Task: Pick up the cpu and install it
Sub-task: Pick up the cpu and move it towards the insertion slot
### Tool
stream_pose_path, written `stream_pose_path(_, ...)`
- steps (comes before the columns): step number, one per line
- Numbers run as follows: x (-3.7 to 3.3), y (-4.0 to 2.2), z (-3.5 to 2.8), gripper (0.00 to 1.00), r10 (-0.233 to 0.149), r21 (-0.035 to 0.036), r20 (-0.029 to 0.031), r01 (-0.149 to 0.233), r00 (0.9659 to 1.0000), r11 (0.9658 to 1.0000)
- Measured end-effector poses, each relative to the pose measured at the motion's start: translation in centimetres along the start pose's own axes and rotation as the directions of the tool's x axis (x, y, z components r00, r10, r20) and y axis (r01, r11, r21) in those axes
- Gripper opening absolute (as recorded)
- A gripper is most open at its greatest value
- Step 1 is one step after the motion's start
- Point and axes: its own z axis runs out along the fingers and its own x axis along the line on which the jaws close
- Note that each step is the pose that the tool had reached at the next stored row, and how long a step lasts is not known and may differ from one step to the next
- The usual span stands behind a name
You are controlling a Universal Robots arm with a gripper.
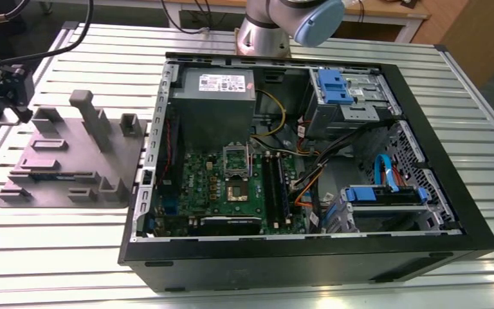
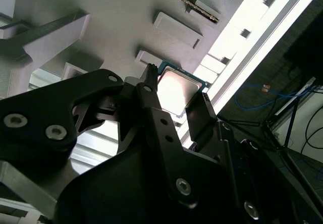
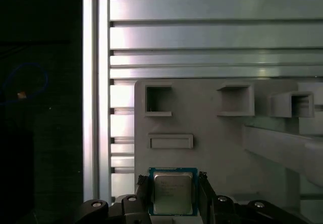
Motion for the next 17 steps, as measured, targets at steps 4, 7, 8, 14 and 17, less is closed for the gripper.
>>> stream_pose_path(4, 0.0, 0.01, -0.22, 0.47, 0.0, 0.0, -0.0001, 0.0, 1.0, 1.0)
stream_pose_path(7, 0.0, 0.01, -0.44, 0.47, 0.0, 0.0001, -0.0001, 0.0, 1.0, 1.0)
stream_pose_path(8, 0.0, 0.02, -0.52, 0.47, 0.0, 0.0, 0.0, 0.0, 1.0, 1.0)
stream_pose_path(14, 0.01, 0.04, -1.27, 0.47, 0.0, 0.0001, 0.0, 0.0, 1.0, 1.0)
stream_pose_path(17, 0.01, 0.05, -1.72, 0.47, 0.0, 0.0, -0.0001, 0.0, 1.0, 1.0)
